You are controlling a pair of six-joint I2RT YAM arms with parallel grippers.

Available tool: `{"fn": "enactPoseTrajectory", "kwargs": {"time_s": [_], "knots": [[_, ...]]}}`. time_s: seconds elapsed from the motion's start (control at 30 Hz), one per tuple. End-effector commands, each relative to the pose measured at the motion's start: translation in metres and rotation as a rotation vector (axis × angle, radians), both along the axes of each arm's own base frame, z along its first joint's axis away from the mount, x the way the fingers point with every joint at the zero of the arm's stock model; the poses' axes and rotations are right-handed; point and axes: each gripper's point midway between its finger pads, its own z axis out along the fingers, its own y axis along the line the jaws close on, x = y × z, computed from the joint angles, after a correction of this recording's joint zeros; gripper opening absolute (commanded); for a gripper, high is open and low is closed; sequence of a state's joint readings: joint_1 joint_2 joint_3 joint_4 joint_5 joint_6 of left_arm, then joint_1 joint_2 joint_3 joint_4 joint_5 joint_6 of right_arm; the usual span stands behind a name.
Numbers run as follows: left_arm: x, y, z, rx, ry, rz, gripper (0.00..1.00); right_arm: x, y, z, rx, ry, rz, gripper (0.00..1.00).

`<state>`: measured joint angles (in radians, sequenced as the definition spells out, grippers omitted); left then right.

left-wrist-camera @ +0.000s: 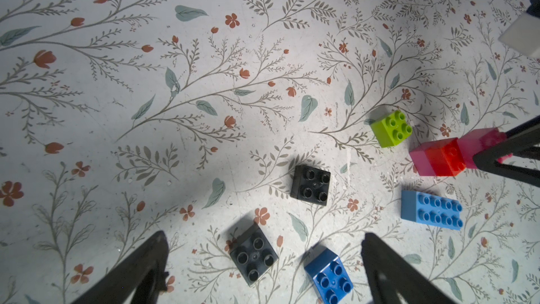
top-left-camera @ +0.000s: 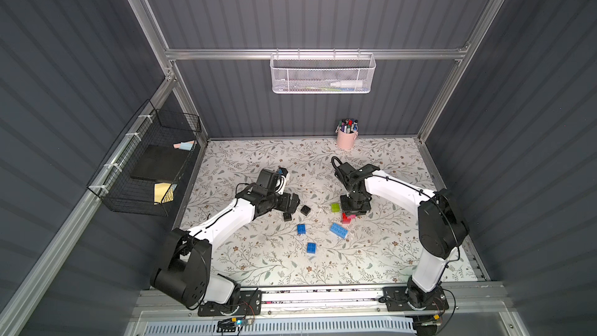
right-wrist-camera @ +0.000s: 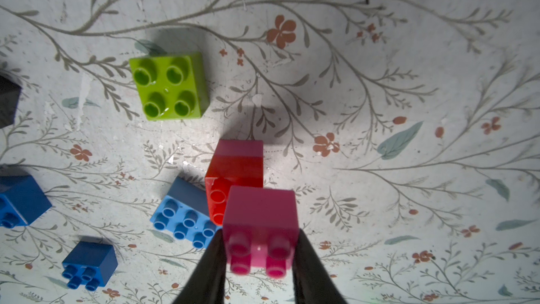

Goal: Assemble the number 4 with lego
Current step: Assemble the lego brick with the lego brick.

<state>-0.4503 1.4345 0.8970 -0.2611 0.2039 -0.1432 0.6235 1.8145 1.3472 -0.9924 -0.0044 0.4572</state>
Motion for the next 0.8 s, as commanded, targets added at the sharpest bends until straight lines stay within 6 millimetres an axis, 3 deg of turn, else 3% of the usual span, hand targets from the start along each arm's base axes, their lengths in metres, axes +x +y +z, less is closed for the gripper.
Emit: {"fn": "enactPoseTrajectory", "kwargs": {"time_s": [0.0, 0.77], "knots": [[0.006, -0.006, 0.006, -0.013, -0.011, -0.012, 0.99, -0.005, -0.003, -0.011, -0.02, 0.034, 0.011, 0.31], [0.003, -0.006, 0.004, -0.008, -0.007, -0.02, 1.0, -0.027, -0.013, -0.053, -0.017, 0.131, 0.08, 0.31]]}}
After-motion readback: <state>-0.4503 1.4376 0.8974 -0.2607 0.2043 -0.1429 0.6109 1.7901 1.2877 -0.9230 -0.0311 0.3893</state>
